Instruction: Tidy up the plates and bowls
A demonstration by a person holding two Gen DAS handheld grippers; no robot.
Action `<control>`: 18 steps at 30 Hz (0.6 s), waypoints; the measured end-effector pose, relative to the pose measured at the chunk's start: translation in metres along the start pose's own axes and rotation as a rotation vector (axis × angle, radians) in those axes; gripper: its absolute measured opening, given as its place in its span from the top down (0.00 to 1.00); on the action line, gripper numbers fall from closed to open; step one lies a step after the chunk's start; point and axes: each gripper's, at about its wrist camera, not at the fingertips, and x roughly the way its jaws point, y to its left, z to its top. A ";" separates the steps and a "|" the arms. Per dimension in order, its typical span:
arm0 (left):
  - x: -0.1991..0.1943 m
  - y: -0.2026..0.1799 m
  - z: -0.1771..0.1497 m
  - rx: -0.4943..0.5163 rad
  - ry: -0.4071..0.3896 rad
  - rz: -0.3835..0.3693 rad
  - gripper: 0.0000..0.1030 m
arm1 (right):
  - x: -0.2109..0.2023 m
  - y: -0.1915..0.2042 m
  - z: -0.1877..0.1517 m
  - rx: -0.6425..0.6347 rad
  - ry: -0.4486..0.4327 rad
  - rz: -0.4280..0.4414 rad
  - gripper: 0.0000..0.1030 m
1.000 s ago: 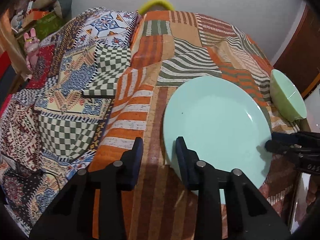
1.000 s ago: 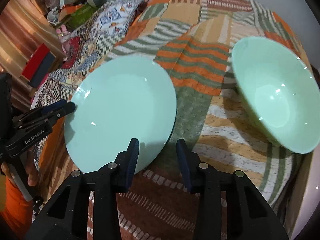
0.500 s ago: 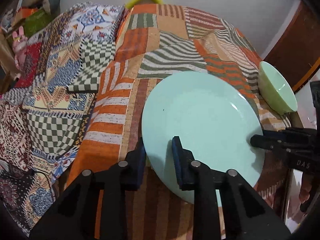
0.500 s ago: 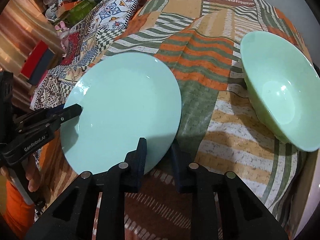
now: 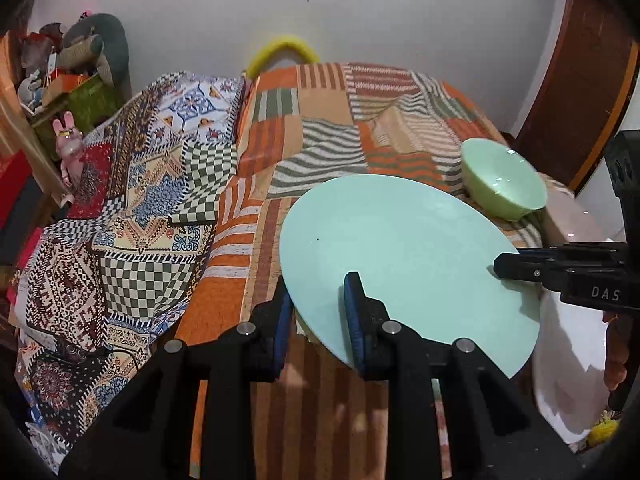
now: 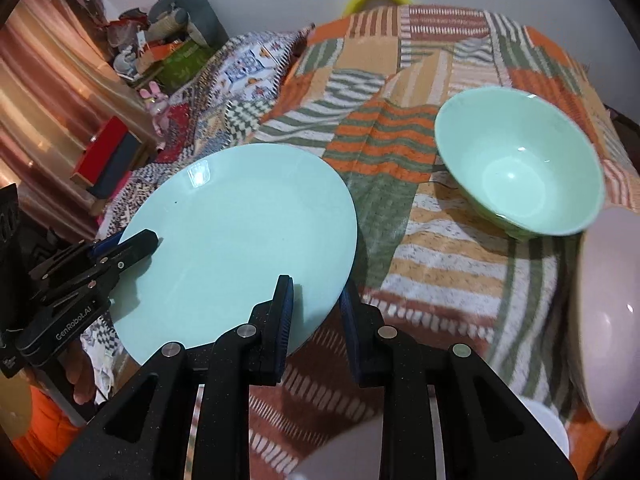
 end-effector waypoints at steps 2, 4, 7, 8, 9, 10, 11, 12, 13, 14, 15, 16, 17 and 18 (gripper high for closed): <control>-0.015 -0.005 -0.002 0.002 -0.017 -0.007 0.75 | -0.017 0.004 -0.005 -0.016 -0.036 -0.006 0.79; -0.030 -0.011 -0.003 0.000 -0.035 -0.020 0.75 | -0.032 0.006 -0.010 -0.031 -0.064 -0.008 0.79; -0.053 -0.024 -0.006 0.010 -0.062 -0.032 0.75 | -0.054 0.008 -0.020 -0.043 -0.104 -0.014 0.79; -0.061 -0.029 -0.008 0.018 -0.072 -0.033 0.75 | -0.062 0.008 -0.024 -0.044 -0.117 -0.015 0.79; -0.068 -0.033 -0.009 0.024 -0.082 -0.034 0.75 | -0.069 0.007 -0.028 -0.043 -0.131 -0.016 0.79; -0.075 -0.038 -0.011 0.029 -0.090 -0.037 0.75 | -0.074 0.006 -0.031 -0.043 -0.139 -0.017 0.79; -0.081 -0.042 -0.012 0.035 -0.097 -0.039 0.75 | -0.081 0.005 -0.035 -0.042 -0.151 -0.018 0.79; -0.087 -0.047 -0.014 0.040 -0.104 -0.043 0.75 | -0.086 0.003 -0.039 -0.039 -0.159 -0.018 0.79; -0.094 -0.052 -0.016 0.044 -0.110 -0.047 0.75 | -0.093 0.002 -0.043 -0.039 -0.167 -0.019 0.79; -0.100 -0.058 -0.017 0.052 -0.116 -0.050 0.75 | -0.100 -0.001 -0.047 -0.036 -0.179 -0.019 0.79; -0.104 -0.063 -0.019 0.057 -0.121 -0.052 0.75 | -0.102 -0.001 -0.048 -0.035 -0.184 -0.018 0.79; -0.109 -0.068 -0.020 0.062 -0.126 -0.054 0.75 | -0.108 -0.004 -0.052 -0.033 -0.193 -0.019 0.79; -0.114 -0.074 -0.022 0.068 -0.130 -0.059 0.75 | -0.113 -0.006 -0.055 -0.031 -0.199 -0.020 0.79; -0.116 -0.078 -0.023 0.072 -0.132 -0.062 0.75 | -0.118 -0.009 -0.060 -0.030 -0.206 -0.025 0.79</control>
